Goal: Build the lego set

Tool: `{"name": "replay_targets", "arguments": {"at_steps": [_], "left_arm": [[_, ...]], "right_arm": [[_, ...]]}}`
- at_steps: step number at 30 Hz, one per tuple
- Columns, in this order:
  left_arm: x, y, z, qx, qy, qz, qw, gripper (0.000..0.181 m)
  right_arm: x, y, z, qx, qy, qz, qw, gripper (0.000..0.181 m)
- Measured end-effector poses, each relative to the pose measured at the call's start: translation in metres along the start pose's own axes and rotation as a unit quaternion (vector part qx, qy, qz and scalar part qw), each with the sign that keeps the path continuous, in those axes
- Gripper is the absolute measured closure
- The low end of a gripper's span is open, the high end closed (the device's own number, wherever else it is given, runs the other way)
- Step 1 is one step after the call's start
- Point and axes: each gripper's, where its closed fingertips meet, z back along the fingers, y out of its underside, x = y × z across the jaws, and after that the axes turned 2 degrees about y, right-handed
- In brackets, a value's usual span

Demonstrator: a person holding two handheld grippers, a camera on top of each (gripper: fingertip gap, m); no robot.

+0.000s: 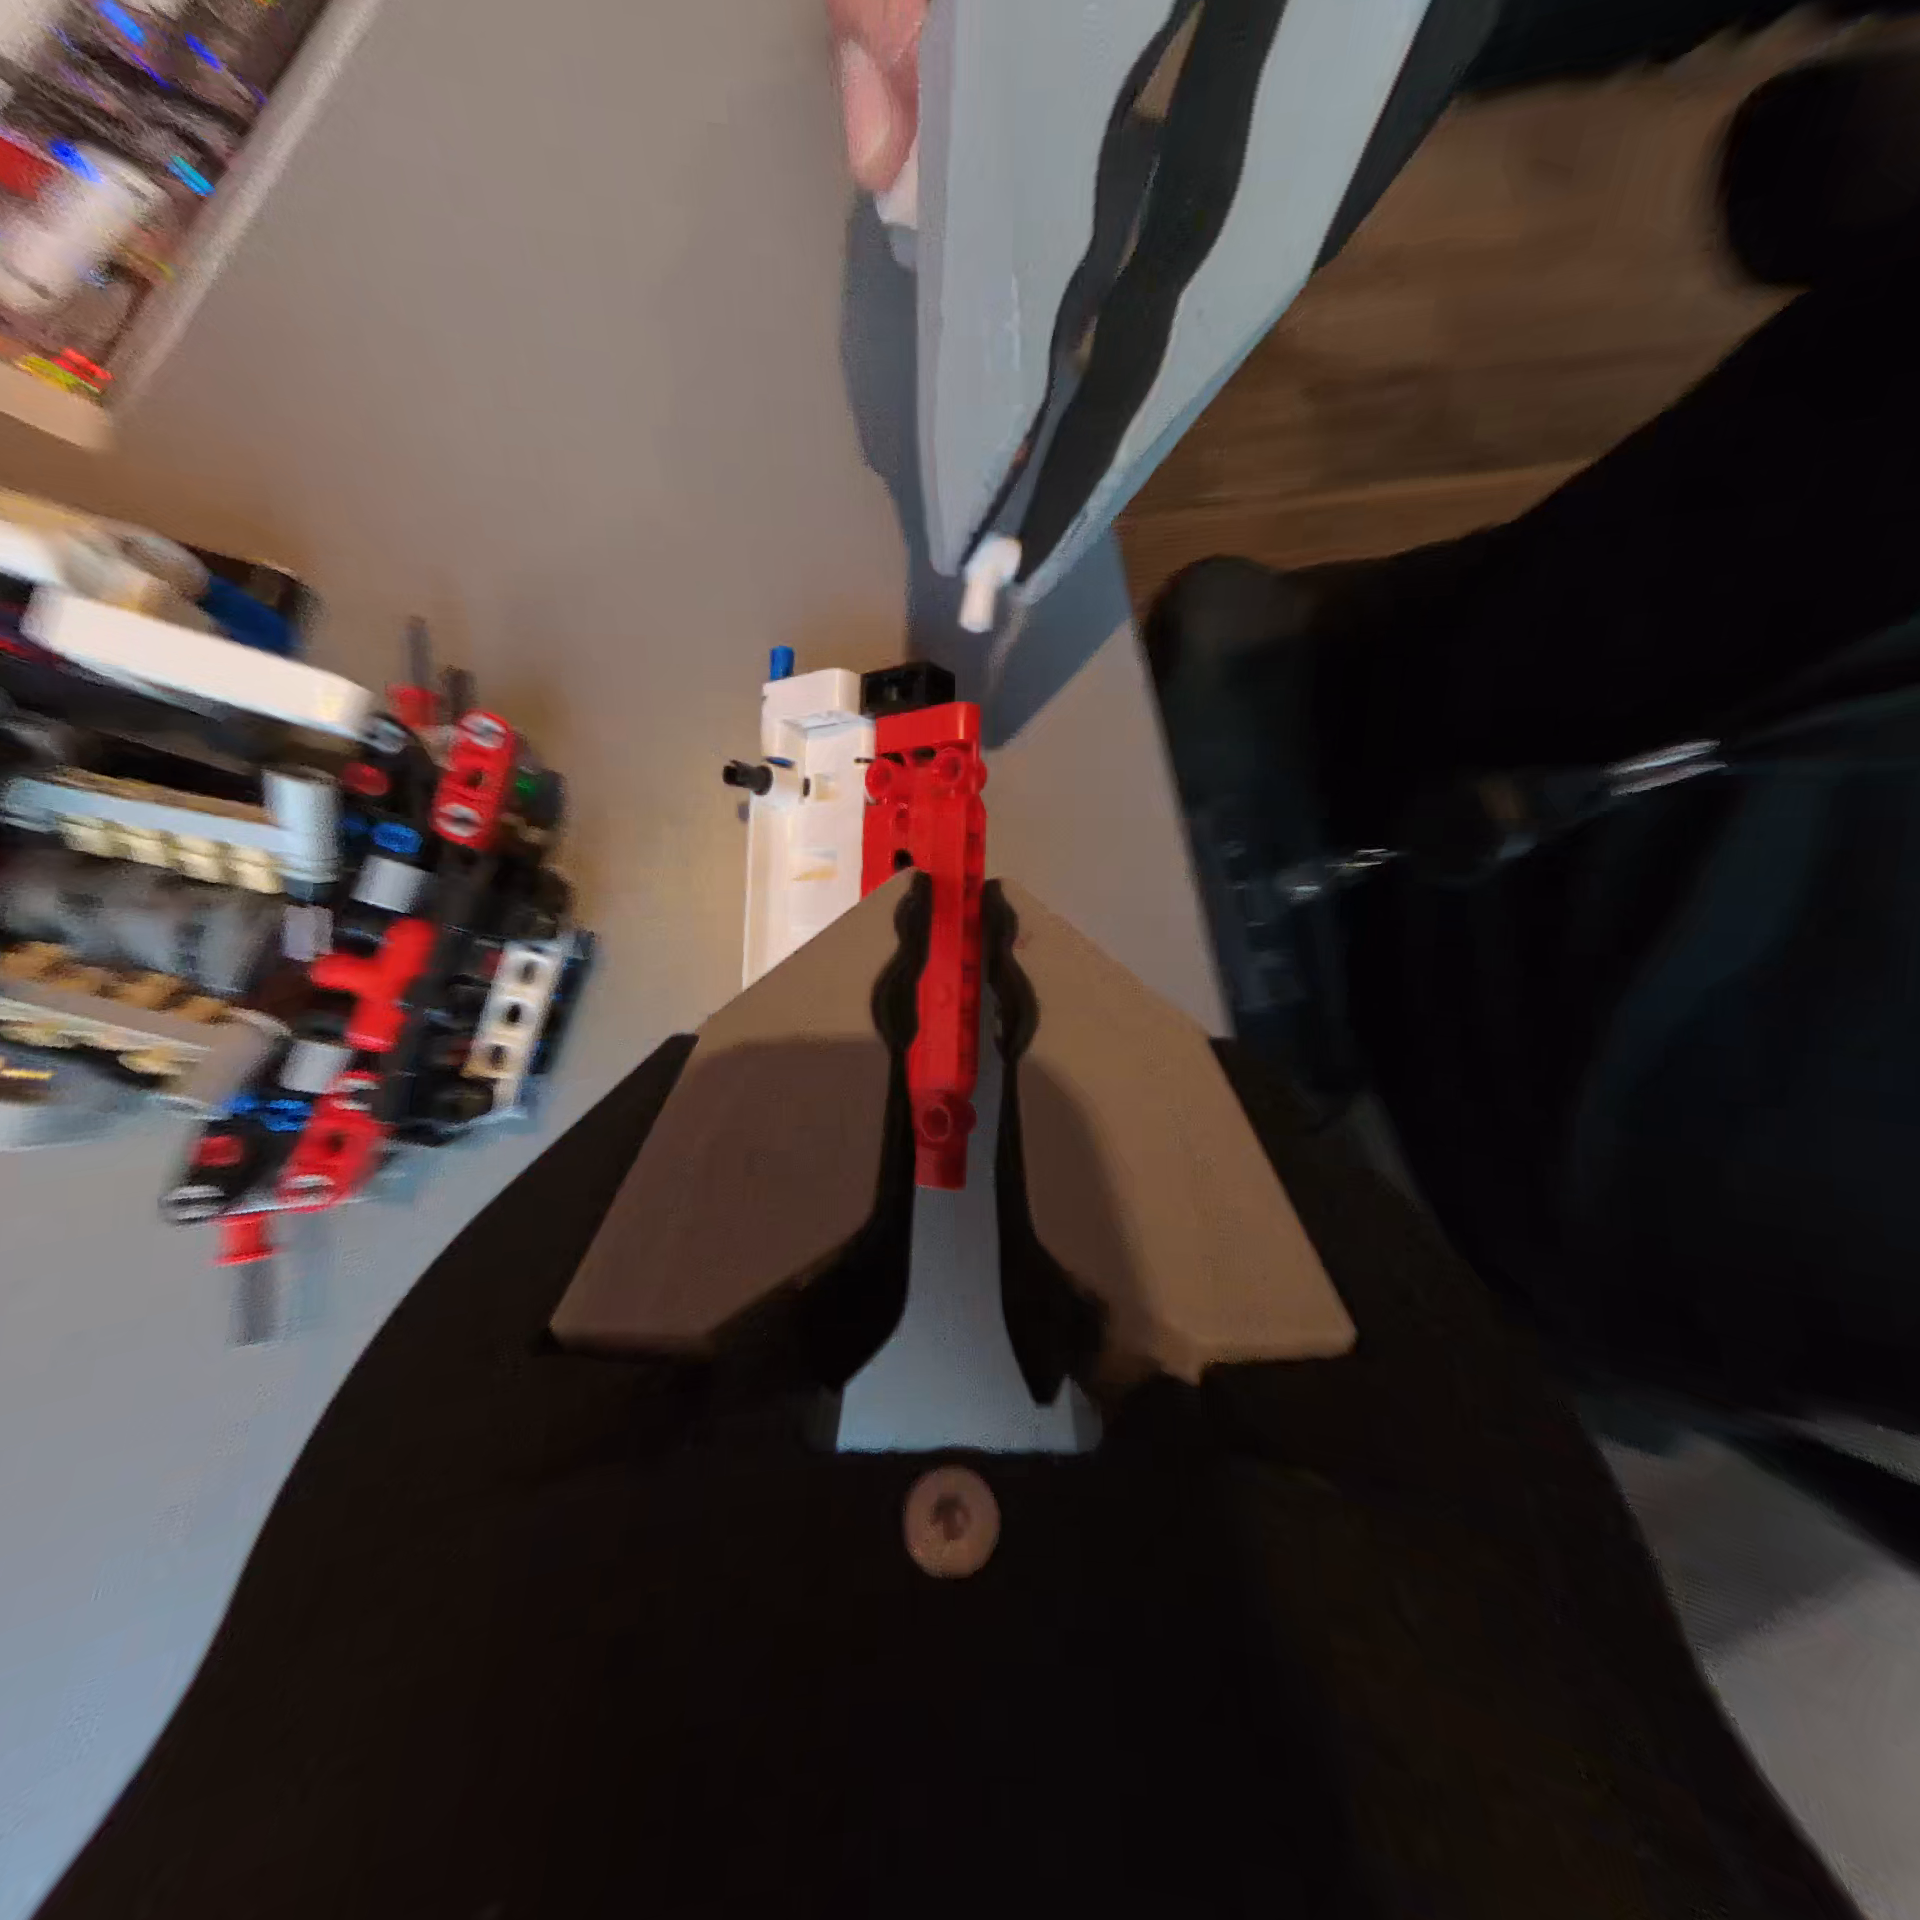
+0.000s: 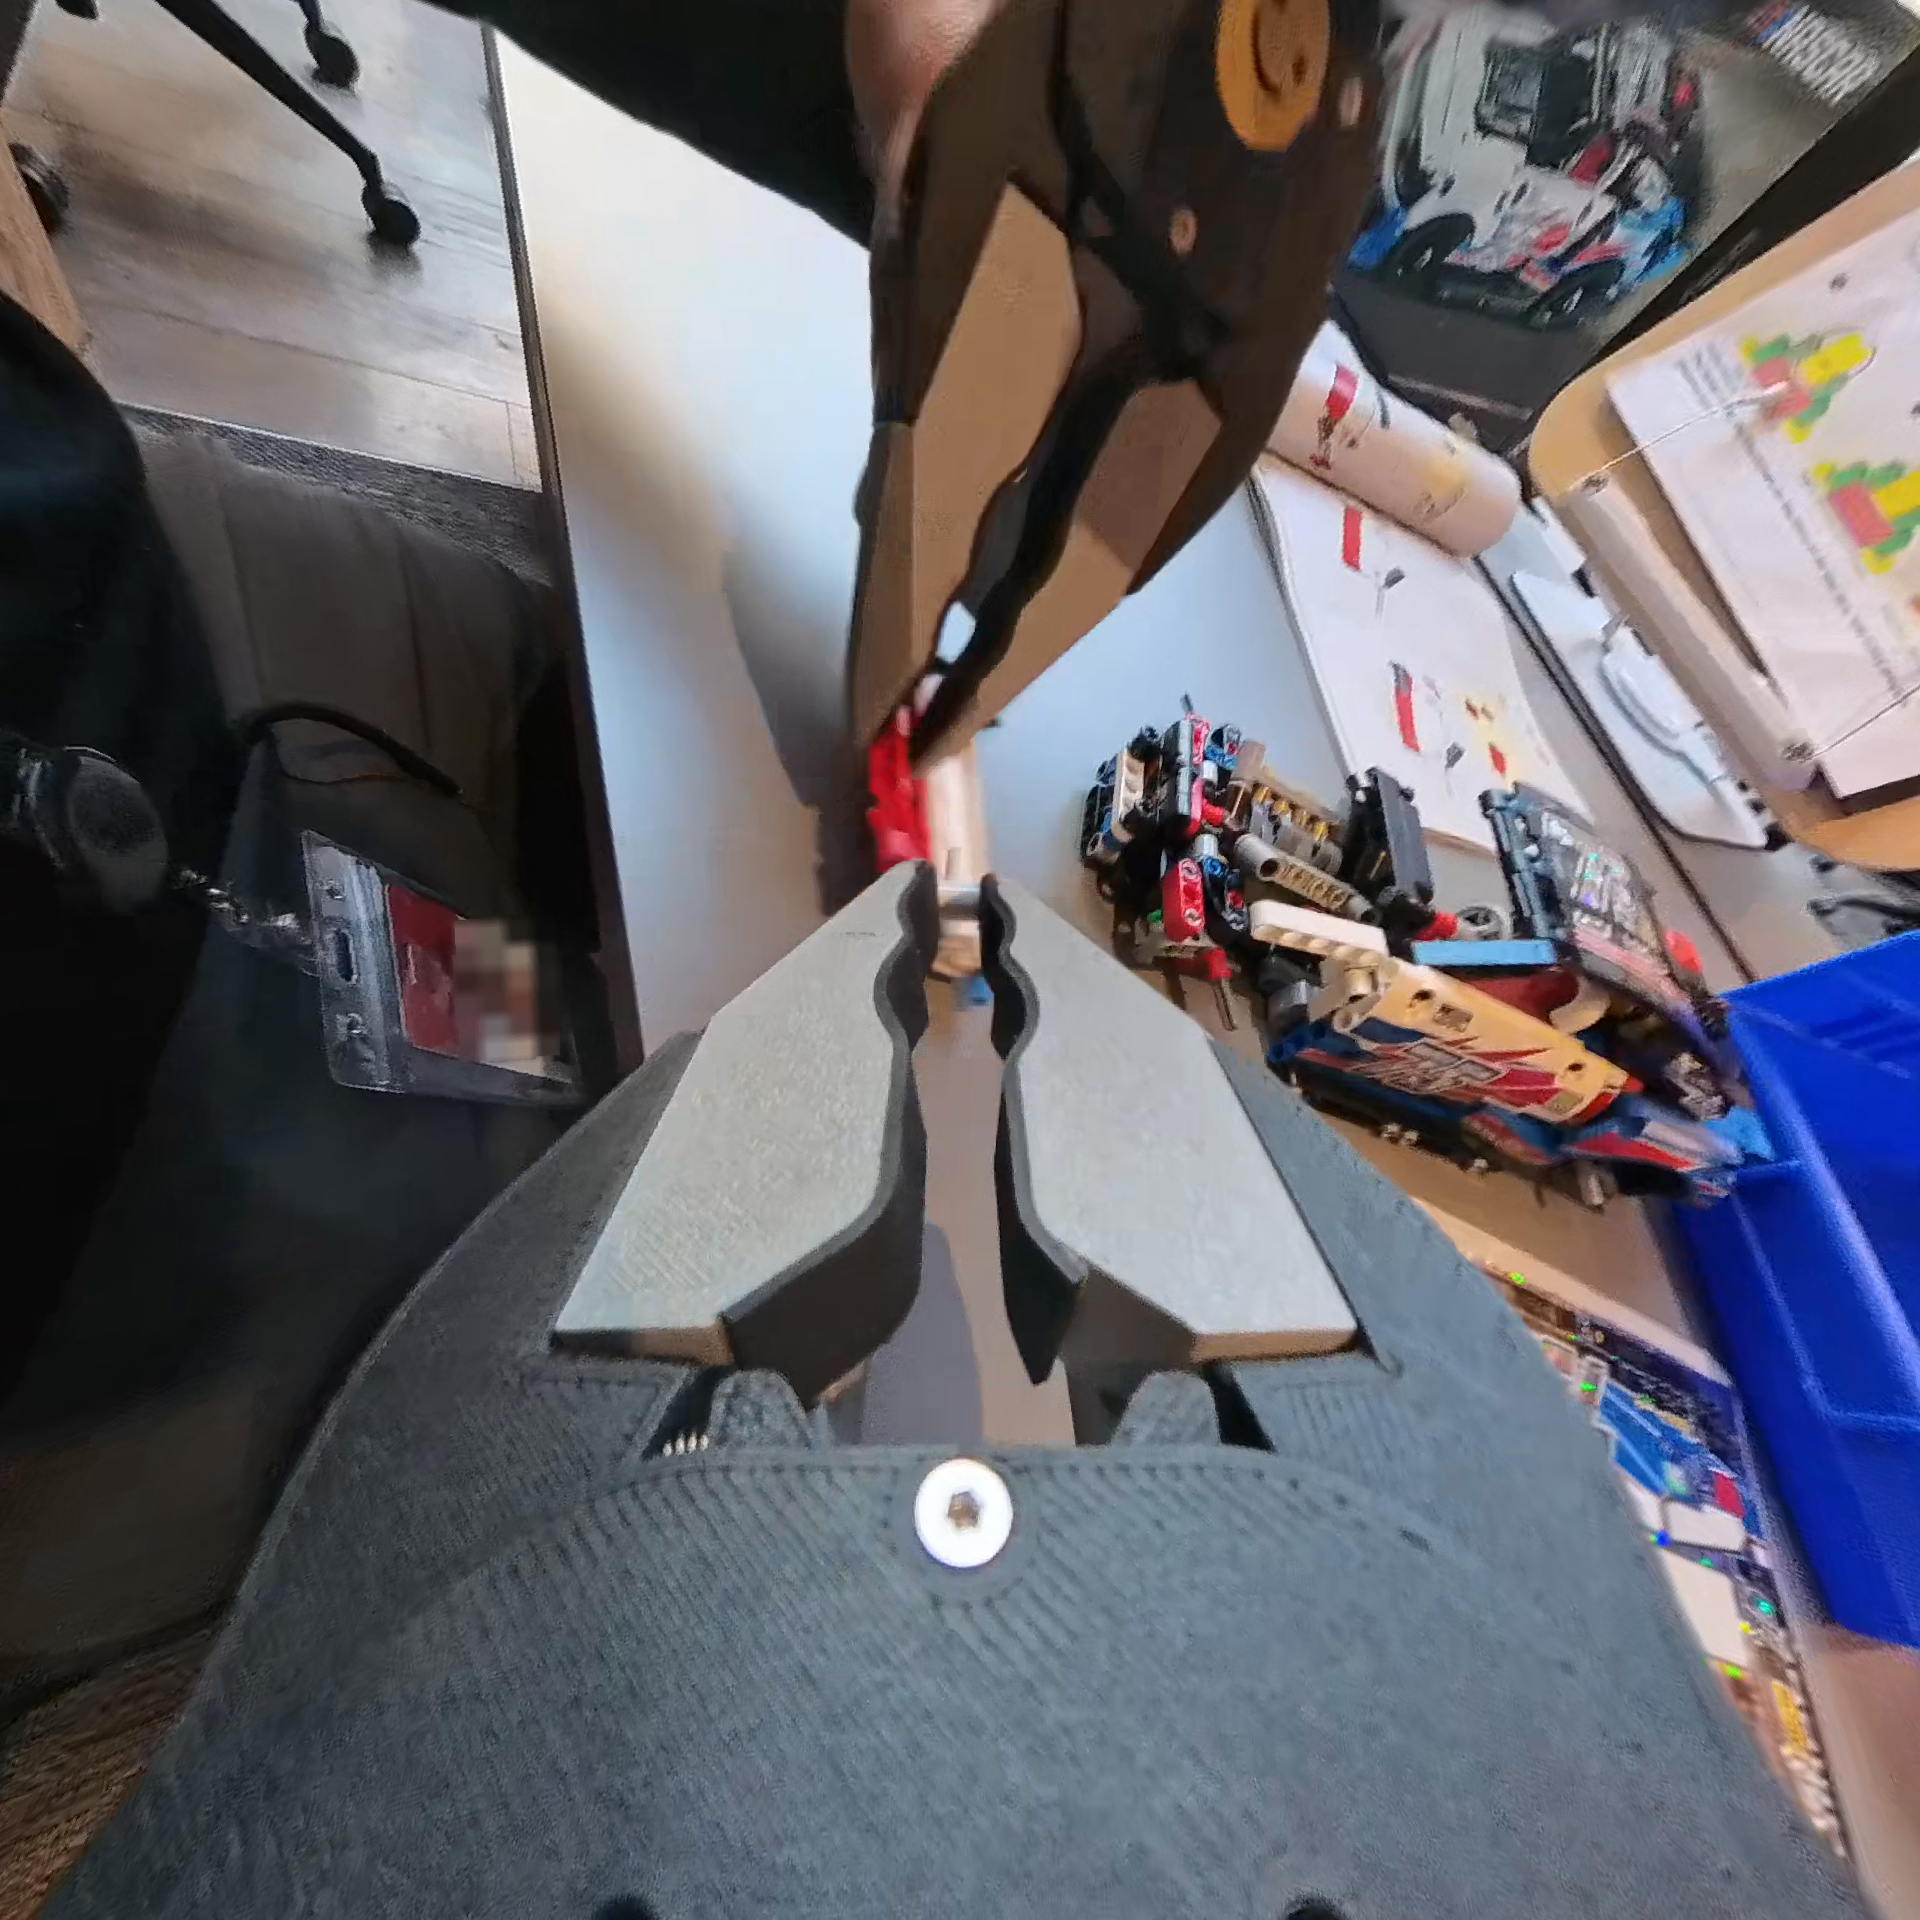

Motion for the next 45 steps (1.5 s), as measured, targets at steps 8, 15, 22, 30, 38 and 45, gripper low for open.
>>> {"name": "replay_targets", "arguments": {"at_steps": [8,15,22,30,38,45], "left_arm": [[-0.035,0.0,0.019,-0.062,0.28,0.155,0.945,0.175],[-0.035,-0.003,0.016,-0.066,0.308,0.165,0.935,0.174],[-0.025,-0.009,0.01,-0.06,0.34,0.199,0.917,0.174],[-0.009,-0.004,0.007,-0.045,0.257,0.158,0.952,0.17],[-0.01,0.006,0.002,-0.03,0.234,0.116,0.965,0.175],[-0.041,0.005,0.019,-0.063,0.319,0.115,0.939,0.177]], "right_arm": [[0.021,-0.012,-0.002,-0.031,-0.043,-0.006,0.999,0.176],[0.033,-0.022,0.0,-0.049,-0.073,-0.025,0.996,0.177],[0.031,-0.018,-0.011,-0.006,-0.052,0.004,0.999,0.177],[0.014,0.002,-0.027,0.03,-0.055,-0.062,0.996,0.177],[0.011,0.001,-0.032,0.029,-0.064,-0.039,0.997,0.176],[0.025,-0.017,-0.003,-0.009,-0.08,0.016,0.997,0.176]]}}
